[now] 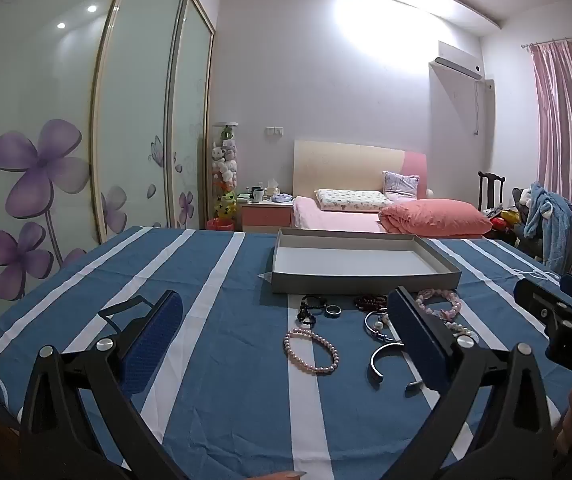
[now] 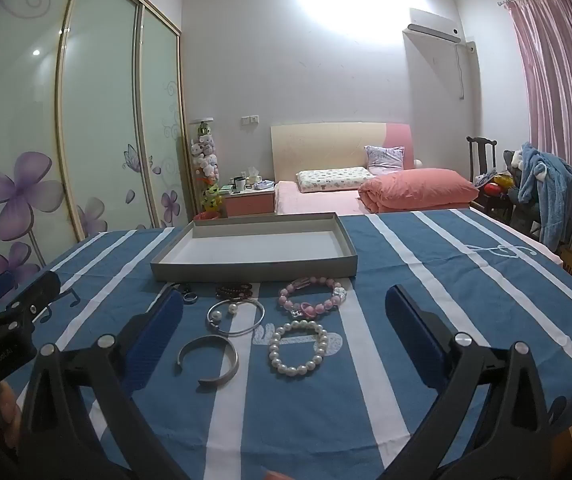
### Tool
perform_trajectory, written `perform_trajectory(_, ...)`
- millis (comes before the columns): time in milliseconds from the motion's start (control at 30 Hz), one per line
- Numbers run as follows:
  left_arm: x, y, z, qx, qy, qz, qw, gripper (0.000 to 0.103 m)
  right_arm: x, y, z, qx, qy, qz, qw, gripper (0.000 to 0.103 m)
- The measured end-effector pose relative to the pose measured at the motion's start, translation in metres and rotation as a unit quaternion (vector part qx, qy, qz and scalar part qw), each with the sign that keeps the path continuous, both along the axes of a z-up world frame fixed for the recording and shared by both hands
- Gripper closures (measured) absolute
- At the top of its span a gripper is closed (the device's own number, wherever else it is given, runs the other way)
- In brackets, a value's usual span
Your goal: Organize jewelry
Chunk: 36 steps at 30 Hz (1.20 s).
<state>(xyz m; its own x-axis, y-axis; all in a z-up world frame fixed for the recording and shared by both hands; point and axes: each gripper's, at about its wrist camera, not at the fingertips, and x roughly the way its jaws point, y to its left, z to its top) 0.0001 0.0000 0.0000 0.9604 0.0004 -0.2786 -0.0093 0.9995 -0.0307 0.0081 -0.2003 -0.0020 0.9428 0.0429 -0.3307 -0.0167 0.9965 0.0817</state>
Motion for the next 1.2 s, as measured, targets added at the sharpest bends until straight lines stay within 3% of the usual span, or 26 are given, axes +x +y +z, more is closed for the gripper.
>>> perform_trajectory(1200, -0.0005, 0.0029, 0.0024, -0.001, 0.002, -0.001, 1.0, 0.002, 0.0007, 0.0006, 0.0003, -0.002, 0.001, 0.0, 1.0, 0.004)
